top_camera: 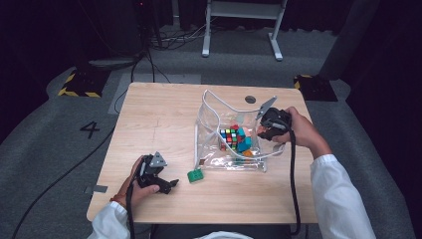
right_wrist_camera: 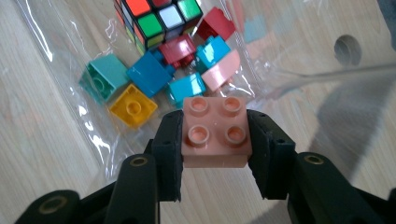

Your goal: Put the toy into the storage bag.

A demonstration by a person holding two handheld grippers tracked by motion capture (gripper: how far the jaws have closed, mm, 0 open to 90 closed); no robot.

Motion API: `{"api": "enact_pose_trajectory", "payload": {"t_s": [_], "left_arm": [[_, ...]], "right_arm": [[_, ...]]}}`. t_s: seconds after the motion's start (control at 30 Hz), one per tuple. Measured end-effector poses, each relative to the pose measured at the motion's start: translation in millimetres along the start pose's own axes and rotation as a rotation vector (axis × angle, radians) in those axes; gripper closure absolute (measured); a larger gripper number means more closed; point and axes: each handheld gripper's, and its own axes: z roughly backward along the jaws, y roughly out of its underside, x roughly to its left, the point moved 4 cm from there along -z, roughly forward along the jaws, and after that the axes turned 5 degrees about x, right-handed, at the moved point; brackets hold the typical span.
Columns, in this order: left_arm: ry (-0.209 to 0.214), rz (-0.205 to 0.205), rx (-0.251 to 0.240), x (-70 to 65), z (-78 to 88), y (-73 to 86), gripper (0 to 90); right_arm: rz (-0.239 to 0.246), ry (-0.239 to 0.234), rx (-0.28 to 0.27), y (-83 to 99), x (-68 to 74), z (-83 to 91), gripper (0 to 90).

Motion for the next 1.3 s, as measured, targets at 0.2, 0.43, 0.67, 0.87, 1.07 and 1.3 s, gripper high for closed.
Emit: {"api": "enact_pose_trajectory", "payload": {"t_s": [0.2,0.43,0.67,0.87,1.07,1.3], "left_arm": [[0.000,0.000,0.000,0.0,0.0,0.0,0.3],[0.000,0.000,0.000,0.0,0.0,0.0,0.2],[0.000,0.000,0.000,0.0,0.0,0.0,0.3],[-0.001,-0.001,0.000,0.1,0.1,0.0,0.2],[0.000,0.000,0.000,0.0,0.0,0.0,0.2],[0.000,0.000,0.000,0.0,0.0,0.0,0.3]], "right_arm": [[-0.012,-0.002,-0.032,14.9,-5.4,8.8,59.0],[-0.017,-0.004,-0.058,21.2,-6.2,12.7,58.8],[-0.041,-0.026,-0.110,24.1,-3.7,15.3,55.4],[-0.033,-0.010,-0.229,28.3,-0.8,31.6,49.1],[-0.066,-0.001,-0.351,36.3,7.7,47.7,38.8],[-0.145,0.063,-0.431,50.7,7.6,60.7,30.7]]}}
